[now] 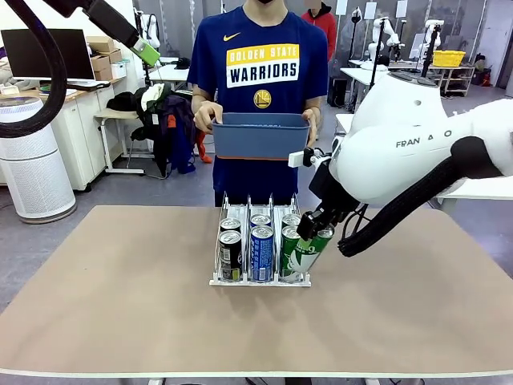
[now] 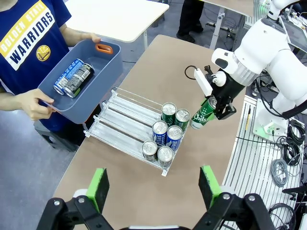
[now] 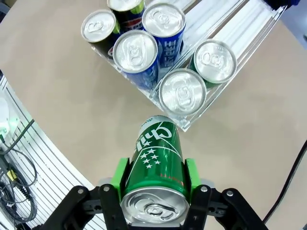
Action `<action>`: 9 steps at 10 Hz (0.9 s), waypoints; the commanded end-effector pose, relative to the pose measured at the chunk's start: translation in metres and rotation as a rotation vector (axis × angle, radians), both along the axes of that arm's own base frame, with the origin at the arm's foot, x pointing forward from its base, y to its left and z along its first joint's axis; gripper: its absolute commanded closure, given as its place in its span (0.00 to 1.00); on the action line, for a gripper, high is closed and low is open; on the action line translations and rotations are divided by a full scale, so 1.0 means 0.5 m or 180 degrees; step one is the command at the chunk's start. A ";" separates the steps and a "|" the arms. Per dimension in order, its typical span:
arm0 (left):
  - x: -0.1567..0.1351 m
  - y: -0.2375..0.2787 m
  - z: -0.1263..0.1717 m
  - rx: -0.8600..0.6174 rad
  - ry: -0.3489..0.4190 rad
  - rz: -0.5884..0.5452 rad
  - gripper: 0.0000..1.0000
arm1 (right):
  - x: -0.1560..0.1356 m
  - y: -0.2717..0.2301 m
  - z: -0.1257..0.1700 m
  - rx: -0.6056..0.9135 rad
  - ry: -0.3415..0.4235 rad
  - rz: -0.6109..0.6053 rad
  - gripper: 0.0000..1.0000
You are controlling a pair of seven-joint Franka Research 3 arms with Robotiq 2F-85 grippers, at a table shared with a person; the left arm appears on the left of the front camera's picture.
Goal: Fill the beverage cans into the dispenser.
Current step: Place the picked Sprite in the line of the Automatic Can Dispenser with the same cans.
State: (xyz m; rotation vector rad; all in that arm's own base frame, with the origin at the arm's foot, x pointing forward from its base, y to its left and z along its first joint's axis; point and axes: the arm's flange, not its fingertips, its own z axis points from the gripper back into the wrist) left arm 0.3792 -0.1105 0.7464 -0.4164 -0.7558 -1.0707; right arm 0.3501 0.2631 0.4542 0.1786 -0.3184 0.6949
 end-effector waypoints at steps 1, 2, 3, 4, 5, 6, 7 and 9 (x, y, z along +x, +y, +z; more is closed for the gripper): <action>-0.003 0.003 -0.001 0.0021 0.0024 0.0015 0.00 | 0.034 0.009 -0.005 0.0128 -0.0131 -0.0002 0.42; -0.003 0.003 -0.001 0.0021 0.0024 0.0015 0.00 | 0.052 0.009 -0.011 0.0143 -0.0188 -0.0038 0.42; -0.003 0.003 -0.001 0.0021 0.0024 0.0015 0.00 | 0.072 0.013 -0.017 0.0128 -0.0289 -0.0064 0.42; -0.003 0.003 -0.001 0.0021 0.0024 0.0015 0.00 | 0.086 0.016 -0.020 0.0080 -0.0334 -0.0069 0.42; -0.003 0.003 -0.001 0.0021 0.0024 0.0015 0.00 | 0.099 0.016 -0.023 0.0061 -0.0330 -0.0079 0.42; -0.003 0.003 -0.001 0.0021 0.0024 0.0015 0.00 | 0.109 0.018 -0.027 0.0050 -0.0321 -0.0098 0.42; -0.003 0.003 -0.001 0.0021 0.0024 0.0015 0.00 | 0.117 0.019 -0.027 0.0070 -0.0316 -0.0095 0.42; -0.003 0.003 -0.001 0.0021 0.0024 0.0015 0.00 | 0.135 0.026 -0.034 0.0069 -0.0308 -0.0095 0.42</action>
